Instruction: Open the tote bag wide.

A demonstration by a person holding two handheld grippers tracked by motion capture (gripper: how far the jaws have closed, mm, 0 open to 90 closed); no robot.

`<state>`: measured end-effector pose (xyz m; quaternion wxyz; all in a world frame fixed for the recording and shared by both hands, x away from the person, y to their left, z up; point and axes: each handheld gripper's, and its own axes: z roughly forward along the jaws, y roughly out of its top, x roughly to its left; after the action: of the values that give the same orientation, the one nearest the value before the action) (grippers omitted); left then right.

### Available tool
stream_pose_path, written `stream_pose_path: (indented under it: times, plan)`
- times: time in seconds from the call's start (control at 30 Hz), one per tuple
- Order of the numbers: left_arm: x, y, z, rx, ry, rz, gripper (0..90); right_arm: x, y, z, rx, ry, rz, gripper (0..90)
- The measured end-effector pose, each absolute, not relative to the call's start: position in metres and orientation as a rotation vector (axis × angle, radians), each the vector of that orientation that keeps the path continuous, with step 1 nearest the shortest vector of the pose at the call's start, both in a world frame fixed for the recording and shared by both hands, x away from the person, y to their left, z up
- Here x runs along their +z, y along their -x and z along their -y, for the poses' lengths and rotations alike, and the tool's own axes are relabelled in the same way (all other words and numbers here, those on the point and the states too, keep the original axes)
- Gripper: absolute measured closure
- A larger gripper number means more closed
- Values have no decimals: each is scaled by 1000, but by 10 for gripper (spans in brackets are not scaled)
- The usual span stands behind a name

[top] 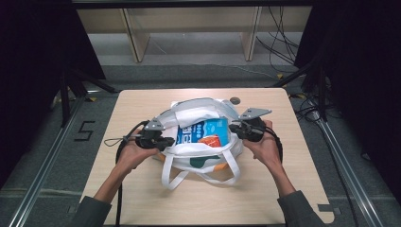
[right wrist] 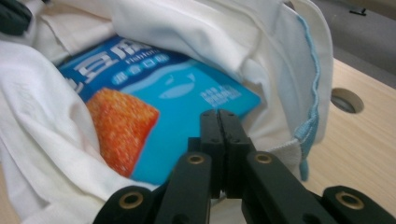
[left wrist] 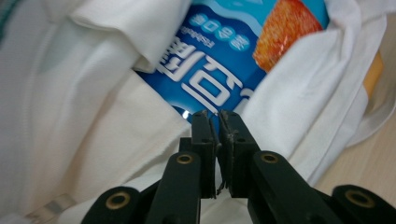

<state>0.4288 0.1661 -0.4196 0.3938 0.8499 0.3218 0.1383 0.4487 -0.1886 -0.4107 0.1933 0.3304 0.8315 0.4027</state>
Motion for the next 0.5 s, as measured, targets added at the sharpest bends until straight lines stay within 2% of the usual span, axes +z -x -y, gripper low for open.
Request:
stream_pose_path:
  times: [0.13, 0.27, 0.37, 0.5]
  plan:
    - [-429, -436, -188, 439, -2182, -875, 849, -420, -452, 199, 1083, -961, -2324, 900]
    - [-452, -447, -202, 345, -2089, -980, 891, -447, -464, 206, 1029, -1051, -2362, 900]
    - [-450, -448, -200, 362, -2115, -970, 891, -463, -470, 208, 1022, -1098, -2354, 900]
    - [-439, -448, -195, 393, -2140, -954, 862, -460, -469, 208, 986, -1081, -2365, 900]
